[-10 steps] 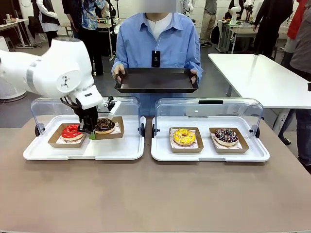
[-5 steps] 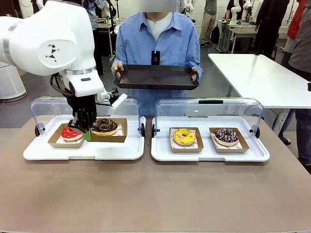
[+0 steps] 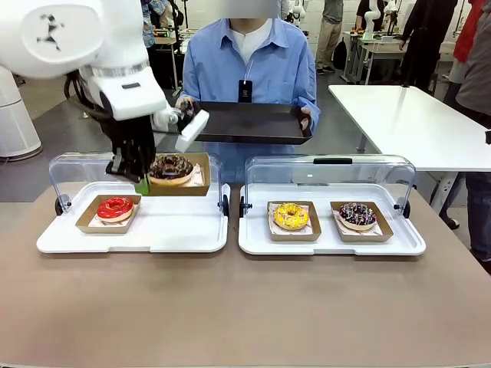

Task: Provide the desired donut to the person.
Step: Pick up and lift the Paper togo box containing the Donut pointed at by the person.

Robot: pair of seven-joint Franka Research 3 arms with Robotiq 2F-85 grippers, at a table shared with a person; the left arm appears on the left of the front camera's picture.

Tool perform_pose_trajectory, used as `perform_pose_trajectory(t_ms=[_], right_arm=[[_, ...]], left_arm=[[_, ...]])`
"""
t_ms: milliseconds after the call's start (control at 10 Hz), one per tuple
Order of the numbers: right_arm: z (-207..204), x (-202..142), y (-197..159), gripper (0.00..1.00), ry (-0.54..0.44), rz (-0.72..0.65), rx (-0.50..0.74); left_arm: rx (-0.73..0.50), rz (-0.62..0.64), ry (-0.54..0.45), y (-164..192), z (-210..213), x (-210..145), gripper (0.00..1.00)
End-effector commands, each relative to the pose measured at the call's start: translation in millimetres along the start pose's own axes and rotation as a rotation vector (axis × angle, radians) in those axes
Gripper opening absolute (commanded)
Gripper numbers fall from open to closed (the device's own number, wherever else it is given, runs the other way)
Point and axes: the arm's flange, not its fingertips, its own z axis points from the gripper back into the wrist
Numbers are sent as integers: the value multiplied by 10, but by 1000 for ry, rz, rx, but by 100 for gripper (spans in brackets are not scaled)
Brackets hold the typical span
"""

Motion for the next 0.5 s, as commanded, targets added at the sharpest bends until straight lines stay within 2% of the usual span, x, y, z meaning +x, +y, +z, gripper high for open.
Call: perform_pose_trajectory(t_ms=[0,300,400], right_arm=[[5,26,-28,100,-30,14,1],[5,26,-28,100,-30,14,1],[5,26,-28,100,-30,14,1]], left_arm=[[-14,41,7,270,104,-98,0],[-8,46,-39,452,48,-346,0],[-6,54,-17,345,116,-215,0]])
